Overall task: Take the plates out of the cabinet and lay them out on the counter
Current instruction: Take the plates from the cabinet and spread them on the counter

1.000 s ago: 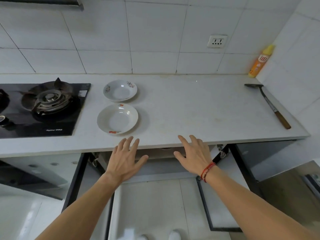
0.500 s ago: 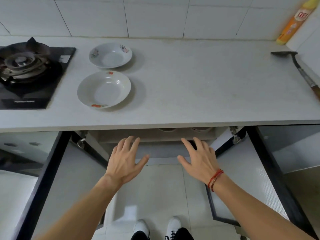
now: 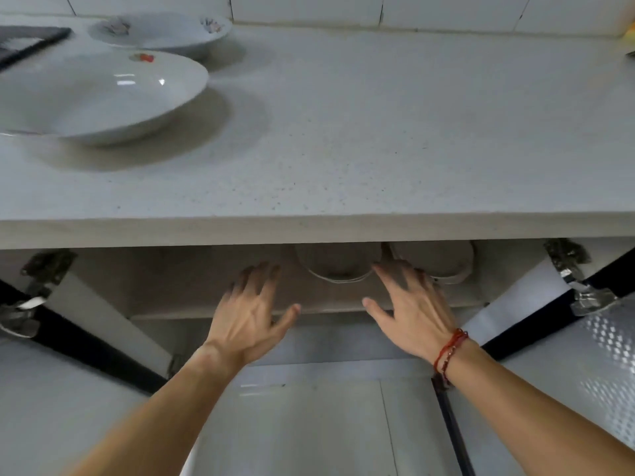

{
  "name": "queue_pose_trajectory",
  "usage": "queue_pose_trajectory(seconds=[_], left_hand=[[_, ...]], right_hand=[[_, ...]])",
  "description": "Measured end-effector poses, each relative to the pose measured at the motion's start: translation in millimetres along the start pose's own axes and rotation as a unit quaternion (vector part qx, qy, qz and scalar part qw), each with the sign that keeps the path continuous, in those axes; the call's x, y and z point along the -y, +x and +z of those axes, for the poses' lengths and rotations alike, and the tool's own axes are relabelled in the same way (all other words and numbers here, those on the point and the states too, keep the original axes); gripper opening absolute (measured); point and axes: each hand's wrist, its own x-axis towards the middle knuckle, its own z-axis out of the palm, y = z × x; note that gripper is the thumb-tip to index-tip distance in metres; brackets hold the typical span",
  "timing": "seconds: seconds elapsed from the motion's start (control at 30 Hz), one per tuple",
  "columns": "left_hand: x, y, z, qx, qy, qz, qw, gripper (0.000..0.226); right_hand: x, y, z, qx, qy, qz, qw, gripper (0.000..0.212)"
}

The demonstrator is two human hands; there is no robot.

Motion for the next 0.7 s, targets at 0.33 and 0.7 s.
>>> queue_pose_trajectory(seconds=[0.33,0.7], left_hand=[[14.7,83.0,82.8,-0.032,-0.062,-0.022,0.997,0.084],[5.0,142.7,103.1,-0.073,-0.334,-0.108,0.933,0.023]], right_hand=[[-24.1,73.4,66.1,0.003,0.055,0.036,0.998,0.069],[-36.7,127.4,105.6,-0.041,0.18,0.121,0.975,0.047]])
